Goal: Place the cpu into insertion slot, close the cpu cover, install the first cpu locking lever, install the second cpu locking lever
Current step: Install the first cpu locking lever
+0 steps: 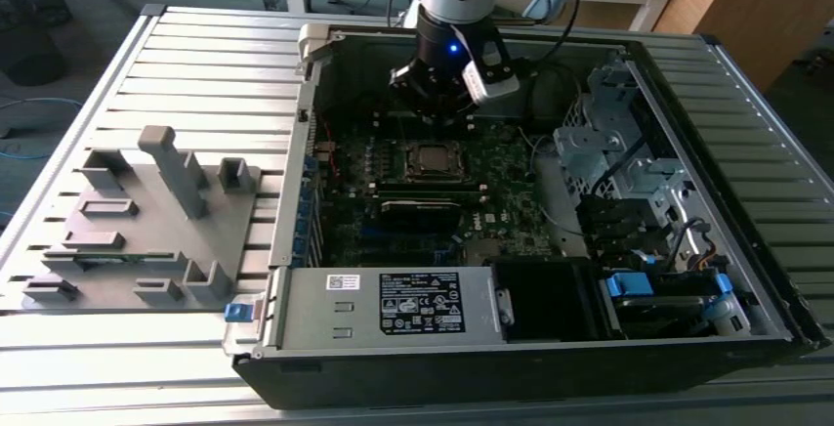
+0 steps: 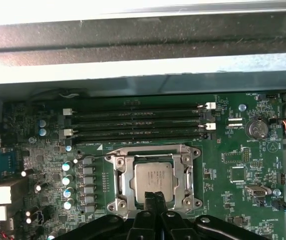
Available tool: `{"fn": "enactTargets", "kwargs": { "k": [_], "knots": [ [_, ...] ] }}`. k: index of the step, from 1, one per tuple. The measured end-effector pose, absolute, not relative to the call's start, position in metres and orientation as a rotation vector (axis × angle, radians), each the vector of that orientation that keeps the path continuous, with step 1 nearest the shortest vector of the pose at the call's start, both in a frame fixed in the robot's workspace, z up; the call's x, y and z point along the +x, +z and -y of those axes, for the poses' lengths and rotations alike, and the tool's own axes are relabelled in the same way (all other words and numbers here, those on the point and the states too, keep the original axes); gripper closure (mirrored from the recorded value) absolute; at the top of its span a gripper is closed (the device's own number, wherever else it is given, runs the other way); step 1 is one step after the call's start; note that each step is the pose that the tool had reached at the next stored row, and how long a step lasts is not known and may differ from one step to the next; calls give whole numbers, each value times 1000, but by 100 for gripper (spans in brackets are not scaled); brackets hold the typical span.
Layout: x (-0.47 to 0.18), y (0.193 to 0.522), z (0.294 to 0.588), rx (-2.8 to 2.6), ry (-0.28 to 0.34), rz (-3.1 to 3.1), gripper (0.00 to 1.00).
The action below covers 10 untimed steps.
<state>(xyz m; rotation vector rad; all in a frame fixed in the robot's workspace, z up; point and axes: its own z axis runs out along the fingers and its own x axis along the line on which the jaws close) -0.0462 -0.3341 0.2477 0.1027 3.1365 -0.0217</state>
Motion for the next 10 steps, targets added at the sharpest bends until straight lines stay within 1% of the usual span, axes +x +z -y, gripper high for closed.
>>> {"fn": "enactTargets", "kwargs": {
  "k": [10],
  "knots": [
    [-59,247,334,103,-21,-3136,90]
  ]
}}
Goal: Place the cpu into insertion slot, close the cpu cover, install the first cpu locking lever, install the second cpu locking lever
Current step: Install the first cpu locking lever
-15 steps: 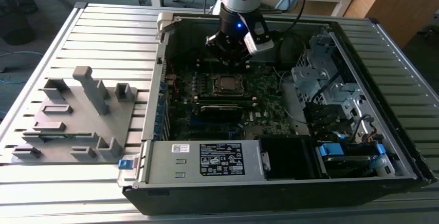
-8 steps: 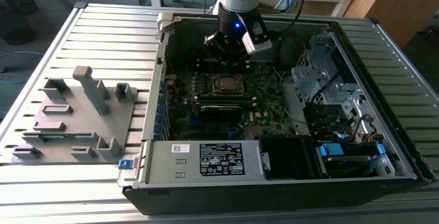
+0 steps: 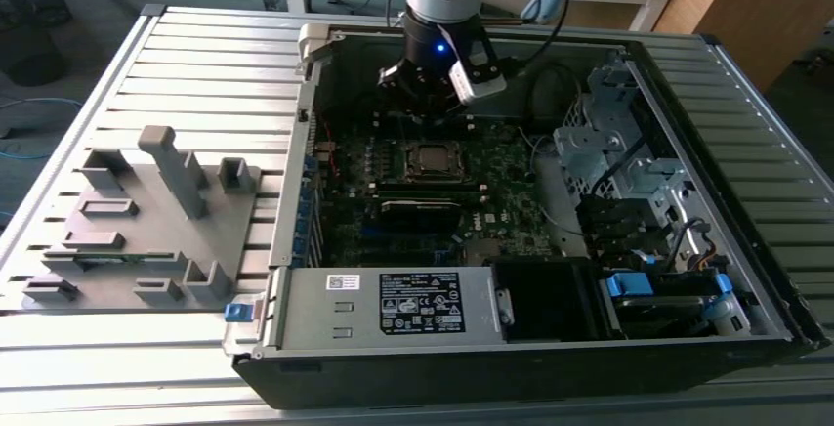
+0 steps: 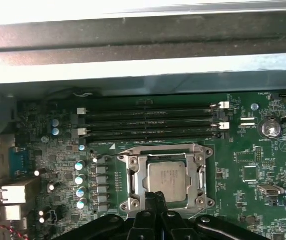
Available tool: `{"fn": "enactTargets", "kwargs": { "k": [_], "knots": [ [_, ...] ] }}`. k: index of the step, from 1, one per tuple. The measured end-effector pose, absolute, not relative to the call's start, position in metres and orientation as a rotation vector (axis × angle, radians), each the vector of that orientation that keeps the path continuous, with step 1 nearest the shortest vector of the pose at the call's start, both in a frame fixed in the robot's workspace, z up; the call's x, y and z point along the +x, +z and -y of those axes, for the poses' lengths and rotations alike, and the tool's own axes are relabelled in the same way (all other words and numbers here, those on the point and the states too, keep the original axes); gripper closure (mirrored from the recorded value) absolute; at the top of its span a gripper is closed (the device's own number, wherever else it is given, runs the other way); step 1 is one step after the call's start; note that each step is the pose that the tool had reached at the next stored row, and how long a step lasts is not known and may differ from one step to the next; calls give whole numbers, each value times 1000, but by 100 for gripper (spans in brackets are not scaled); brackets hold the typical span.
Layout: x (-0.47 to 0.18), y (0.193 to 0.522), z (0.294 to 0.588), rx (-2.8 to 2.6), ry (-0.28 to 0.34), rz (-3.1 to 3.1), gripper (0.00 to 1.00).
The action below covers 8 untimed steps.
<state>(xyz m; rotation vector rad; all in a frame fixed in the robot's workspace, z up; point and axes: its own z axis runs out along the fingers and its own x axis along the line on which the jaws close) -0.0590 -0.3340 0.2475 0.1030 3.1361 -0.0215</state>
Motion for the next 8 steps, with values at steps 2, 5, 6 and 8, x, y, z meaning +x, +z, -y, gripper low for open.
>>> {"fn": "enactTargets", "kwargs": {
  "k": [2,5,6,8],
  "knots": [
    [-59,248,334,103,-22,-3136,90],
    [-59,251,334,103,-21,-3136,90],
    [-59,251,334,103,-21,-3136,90],
    [-59,252,334,103,-21,-3136,90]
  ]
}}
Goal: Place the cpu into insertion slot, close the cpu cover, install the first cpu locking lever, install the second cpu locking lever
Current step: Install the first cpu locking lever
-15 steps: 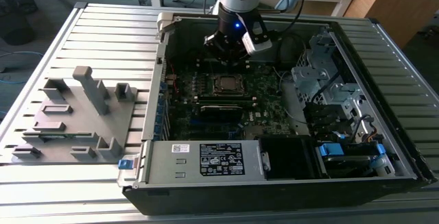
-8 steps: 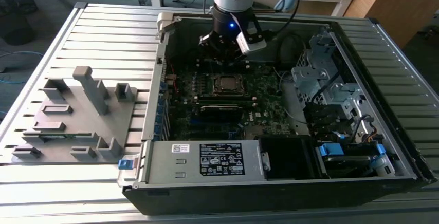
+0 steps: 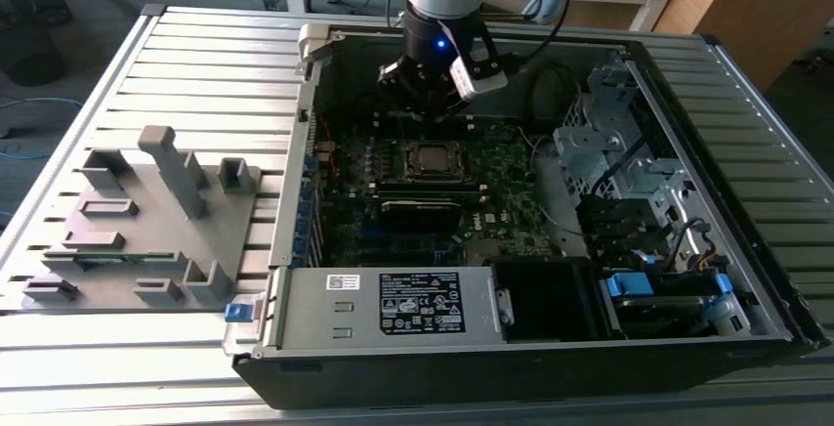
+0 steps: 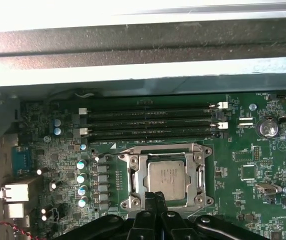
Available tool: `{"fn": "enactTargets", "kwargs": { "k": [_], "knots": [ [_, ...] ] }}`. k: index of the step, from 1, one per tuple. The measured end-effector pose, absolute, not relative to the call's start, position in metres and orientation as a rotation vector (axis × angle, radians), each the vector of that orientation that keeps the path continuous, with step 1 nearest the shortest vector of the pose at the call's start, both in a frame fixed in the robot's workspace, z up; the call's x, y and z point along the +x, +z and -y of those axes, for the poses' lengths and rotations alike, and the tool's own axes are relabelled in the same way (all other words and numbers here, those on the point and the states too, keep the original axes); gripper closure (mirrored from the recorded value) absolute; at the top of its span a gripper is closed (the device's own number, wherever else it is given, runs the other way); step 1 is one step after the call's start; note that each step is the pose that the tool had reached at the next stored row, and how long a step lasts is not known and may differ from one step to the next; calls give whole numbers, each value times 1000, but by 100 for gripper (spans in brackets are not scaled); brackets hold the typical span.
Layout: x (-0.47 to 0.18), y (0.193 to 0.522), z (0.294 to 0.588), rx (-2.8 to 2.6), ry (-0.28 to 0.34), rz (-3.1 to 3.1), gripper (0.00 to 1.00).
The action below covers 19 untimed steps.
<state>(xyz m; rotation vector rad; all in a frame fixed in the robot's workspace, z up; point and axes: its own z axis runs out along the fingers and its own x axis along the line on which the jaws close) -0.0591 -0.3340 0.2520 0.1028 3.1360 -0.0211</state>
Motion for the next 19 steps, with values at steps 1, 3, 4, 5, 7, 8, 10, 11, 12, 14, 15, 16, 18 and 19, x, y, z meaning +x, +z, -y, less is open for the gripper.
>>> {"fn": "enactTargets", "kwargs": {
  "k": [1,3,4,5,7,8,10,11,12,14,15,16,18,19],
  "knots": [
    [-59,252,334,103,-21,-3136,90],
    [-59,253,334,103,-21,-3136,90],
    [-59,253,334,103,-21,-3136,90],
    [-59,253,334,103,-21,-3136,90],
    [-59,253,334,103,-22,-3136,90],
    [-59,253,334,103,-22,-3136,90],
    [-59,253,334,103,-21,-3136,90],
    [-59,253,334,103,-21,-3136,90],
    [-59,253,334,103,-21,-3136,90],
    [-59,253,334,103,-21,-3136,90],
    [-59,253,334,103,-21,-3136,90],
    [-60,253,334,103,-22,-3136,90],
    [-61,253,334,103,-22,-3136,90],
    [-63,253,334,103,-22,-3136,90]
  ]
}}
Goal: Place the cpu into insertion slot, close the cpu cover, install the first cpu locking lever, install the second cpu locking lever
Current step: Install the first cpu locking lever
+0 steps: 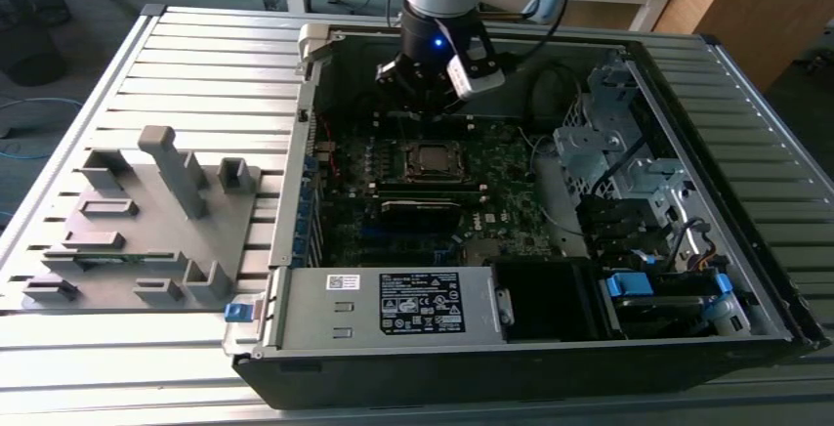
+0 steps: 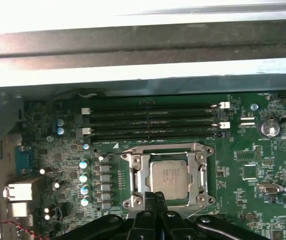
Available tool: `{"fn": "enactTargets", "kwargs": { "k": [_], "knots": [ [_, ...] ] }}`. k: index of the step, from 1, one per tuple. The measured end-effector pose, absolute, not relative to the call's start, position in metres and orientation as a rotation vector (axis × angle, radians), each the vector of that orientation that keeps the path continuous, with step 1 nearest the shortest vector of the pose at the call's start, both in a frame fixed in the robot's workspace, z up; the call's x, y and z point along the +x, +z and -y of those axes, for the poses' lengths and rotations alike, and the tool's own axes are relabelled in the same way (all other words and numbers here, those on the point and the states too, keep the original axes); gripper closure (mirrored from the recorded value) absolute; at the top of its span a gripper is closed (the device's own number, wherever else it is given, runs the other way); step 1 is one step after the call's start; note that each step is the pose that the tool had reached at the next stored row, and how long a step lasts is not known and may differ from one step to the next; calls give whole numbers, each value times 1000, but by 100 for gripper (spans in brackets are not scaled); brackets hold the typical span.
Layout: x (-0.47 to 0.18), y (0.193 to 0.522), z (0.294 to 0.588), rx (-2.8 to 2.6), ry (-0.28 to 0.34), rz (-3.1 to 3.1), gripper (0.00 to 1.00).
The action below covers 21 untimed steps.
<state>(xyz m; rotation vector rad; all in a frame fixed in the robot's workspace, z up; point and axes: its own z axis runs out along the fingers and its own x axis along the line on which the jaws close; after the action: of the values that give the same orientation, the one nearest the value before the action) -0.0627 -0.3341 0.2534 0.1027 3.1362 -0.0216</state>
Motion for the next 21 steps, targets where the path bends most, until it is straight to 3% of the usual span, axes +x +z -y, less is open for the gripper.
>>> {"fn": "enactTargets", "kwargs": {
  "k": [21],
  "knots": [
    [-76,262,334,103,-21,-3136,90]
  ]
}}
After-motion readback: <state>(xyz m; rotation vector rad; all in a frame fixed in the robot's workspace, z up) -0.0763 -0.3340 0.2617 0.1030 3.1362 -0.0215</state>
